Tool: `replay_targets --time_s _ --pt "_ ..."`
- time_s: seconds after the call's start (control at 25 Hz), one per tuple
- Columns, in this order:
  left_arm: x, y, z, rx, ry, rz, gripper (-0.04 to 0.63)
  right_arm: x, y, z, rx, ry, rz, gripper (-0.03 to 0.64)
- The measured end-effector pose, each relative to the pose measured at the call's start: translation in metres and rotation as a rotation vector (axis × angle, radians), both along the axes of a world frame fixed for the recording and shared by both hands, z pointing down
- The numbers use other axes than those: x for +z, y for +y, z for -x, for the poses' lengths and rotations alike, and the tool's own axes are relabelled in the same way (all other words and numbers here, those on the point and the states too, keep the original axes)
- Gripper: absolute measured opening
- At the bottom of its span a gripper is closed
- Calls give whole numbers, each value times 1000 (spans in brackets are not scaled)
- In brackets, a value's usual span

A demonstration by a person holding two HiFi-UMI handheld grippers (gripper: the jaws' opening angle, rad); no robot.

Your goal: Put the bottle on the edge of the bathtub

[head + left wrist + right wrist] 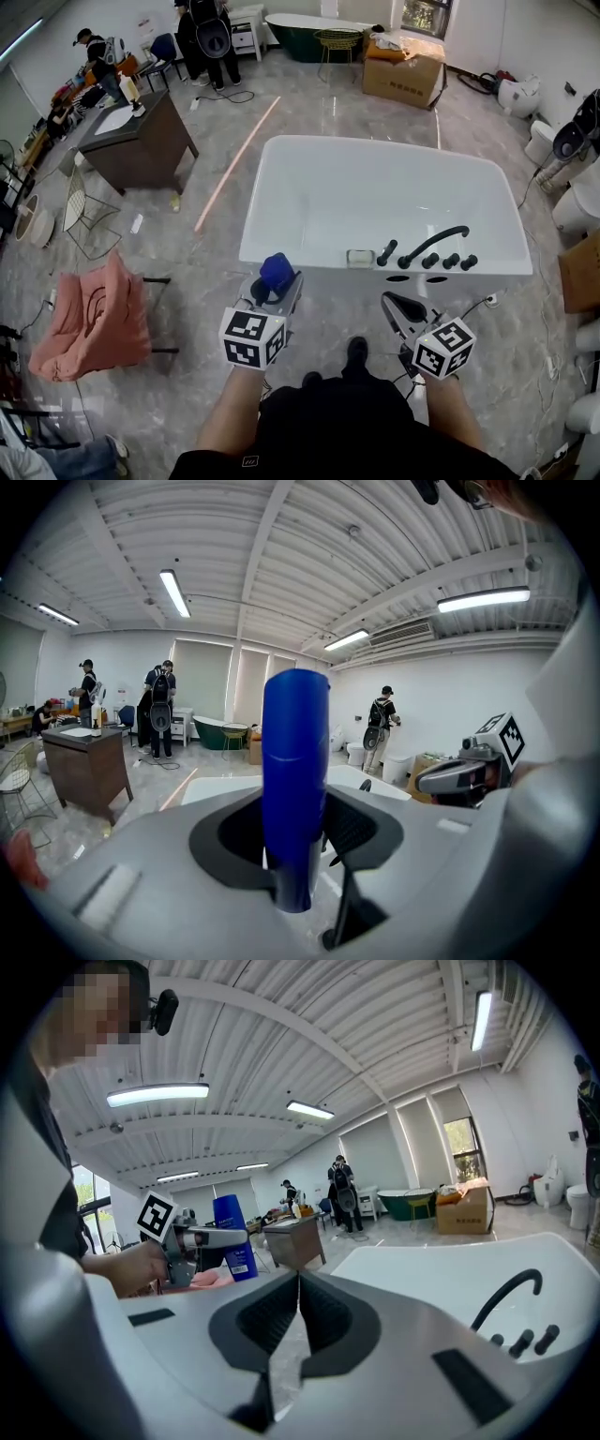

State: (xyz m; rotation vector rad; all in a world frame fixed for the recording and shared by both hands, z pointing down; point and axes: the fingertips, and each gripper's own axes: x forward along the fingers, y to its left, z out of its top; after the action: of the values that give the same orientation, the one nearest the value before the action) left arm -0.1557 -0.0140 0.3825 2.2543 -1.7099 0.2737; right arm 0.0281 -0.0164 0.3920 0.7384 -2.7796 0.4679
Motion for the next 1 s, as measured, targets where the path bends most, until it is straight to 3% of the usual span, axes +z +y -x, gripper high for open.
replay_targets --time_s 0.48,1.0 --pt "-3 -97 -57 -59 -18 33 164 1 -123 -45 -86 -73 14 12" --pt "40 -120 -53 -121 -24 108 163 47 -151 -26 -176 -75 117 12"
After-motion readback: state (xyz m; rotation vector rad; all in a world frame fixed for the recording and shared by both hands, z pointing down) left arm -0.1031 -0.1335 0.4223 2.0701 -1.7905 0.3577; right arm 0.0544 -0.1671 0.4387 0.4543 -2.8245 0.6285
